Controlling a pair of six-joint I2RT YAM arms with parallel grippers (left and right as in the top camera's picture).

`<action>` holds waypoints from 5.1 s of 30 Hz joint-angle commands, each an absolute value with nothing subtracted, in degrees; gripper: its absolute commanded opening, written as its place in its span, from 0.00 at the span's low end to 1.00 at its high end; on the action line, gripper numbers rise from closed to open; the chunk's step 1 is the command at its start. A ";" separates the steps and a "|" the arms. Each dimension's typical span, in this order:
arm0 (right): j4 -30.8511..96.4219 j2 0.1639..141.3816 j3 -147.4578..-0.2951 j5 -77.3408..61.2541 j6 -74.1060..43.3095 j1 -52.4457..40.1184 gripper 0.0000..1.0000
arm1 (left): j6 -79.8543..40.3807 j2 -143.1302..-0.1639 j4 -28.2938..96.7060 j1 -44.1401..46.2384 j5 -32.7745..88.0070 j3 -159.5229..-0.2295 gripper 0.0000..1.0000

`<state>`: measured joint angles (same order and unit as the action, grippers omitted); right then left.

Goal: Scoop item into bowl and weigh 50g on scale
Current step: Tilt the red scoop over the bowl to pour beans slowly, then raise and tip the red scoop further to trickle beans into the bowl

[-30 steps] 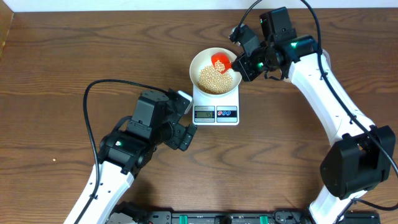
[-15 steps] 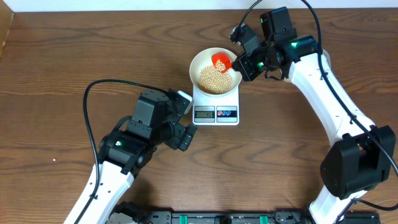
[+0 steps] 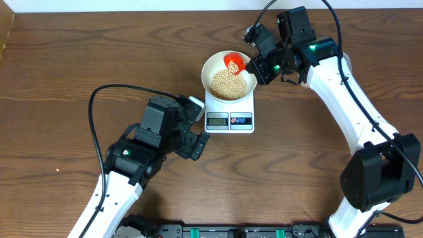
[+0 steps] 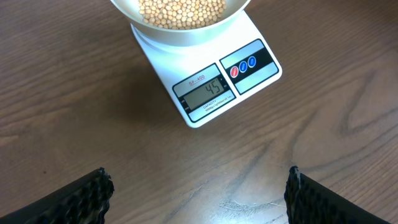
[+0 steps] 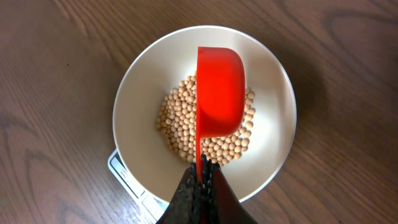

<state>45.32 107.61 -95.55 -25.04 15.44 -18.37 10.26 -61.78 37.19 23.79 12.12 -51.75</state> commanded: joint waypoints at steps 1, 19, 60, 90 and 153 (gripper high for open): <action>45.17 106.32 -96.44 -26.02 16.40 -18.85 0.01 | 9.98 -61.73 37.23 23.97 12.82 -51.51 0.91; 44.75 106.32 -96.44 -25.80 20.45 -18.87 0.01 | 9.96 -61.73 37.23 23.97 12.82 -51.51 0.91; 44.47 106.32 -96.44 -24.97 20.91 -18.85 0.01 | 9.98 -61.73 37.23 23.97 12.82 -51.51 0.91; 44.01 106.32 -96.44 -24.21 25.85 -18.85 0.01 | 9.96 -61.73 37.23 23.97 12.82 -51.51 0.91; 42.98 106.32 -96.44 -26.30 20.88 -18.81 0.01 | 9.96 -61.73 37.23 23.97 12.82 -51.51 0.91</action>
<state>43.00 107.61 -95.55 -26.94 21.17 -18.37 10.28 -61.78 37.19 23.79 12.12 -51.75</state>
